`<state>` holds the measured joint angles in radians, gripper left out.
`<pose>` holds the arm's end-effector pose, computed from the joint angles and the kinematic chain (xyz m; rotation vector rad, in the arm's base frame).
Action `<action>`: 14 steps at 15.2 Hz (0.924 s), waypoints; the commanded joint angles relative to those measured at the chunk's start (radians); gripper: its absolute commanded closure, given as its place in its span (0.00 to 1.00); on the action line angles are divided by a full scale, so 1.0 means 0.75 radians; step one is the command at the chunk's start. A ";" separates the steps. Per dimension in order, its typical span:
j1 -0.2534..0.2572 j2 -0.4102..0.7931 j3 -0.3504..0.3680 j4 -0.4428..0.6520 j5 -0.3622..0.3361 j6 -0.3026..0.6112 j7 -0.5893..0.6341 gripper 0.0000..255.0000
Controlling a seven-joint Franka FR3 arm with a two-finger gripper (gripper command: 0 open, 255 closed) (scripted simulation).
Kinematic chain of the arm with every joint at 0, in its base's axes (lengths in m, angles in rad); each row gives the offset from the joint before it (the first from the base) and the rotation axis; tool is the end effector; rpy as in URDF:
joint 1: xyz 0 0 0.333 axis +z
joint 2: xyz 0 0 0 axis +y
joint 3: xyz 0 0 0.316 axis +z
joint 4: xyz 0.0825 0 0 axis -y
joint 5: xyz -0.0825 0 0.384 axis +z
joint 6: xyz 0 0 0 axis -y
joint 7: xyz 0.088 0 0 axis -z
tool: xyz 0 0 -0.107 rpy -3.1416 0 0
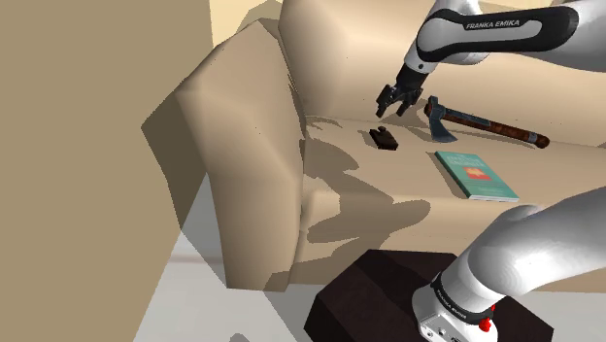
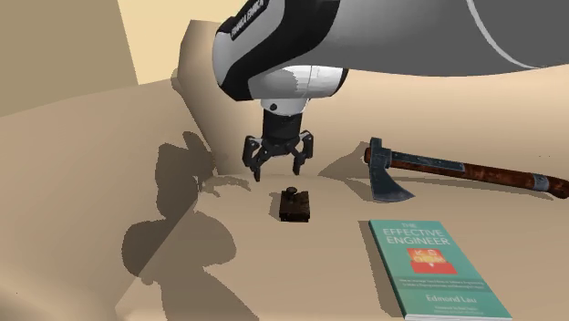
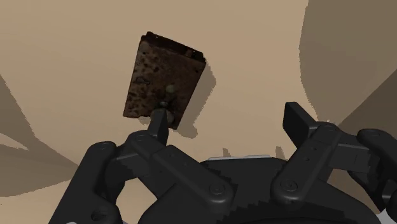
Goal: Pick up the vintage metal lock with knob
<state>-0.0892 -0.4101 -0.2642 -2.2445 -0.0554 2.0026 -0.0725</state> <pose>0.4166 -0.1700 0.5374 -3.0876 0.3860 -0.2549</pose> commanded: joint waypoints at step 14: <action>-0.030 0.324 -0.126 0.009 0.026 0.309 -0.161 0.00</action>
<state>-0.1117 -0.1737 -0.3570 -2.2274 -0.0385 2.2160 -0.1902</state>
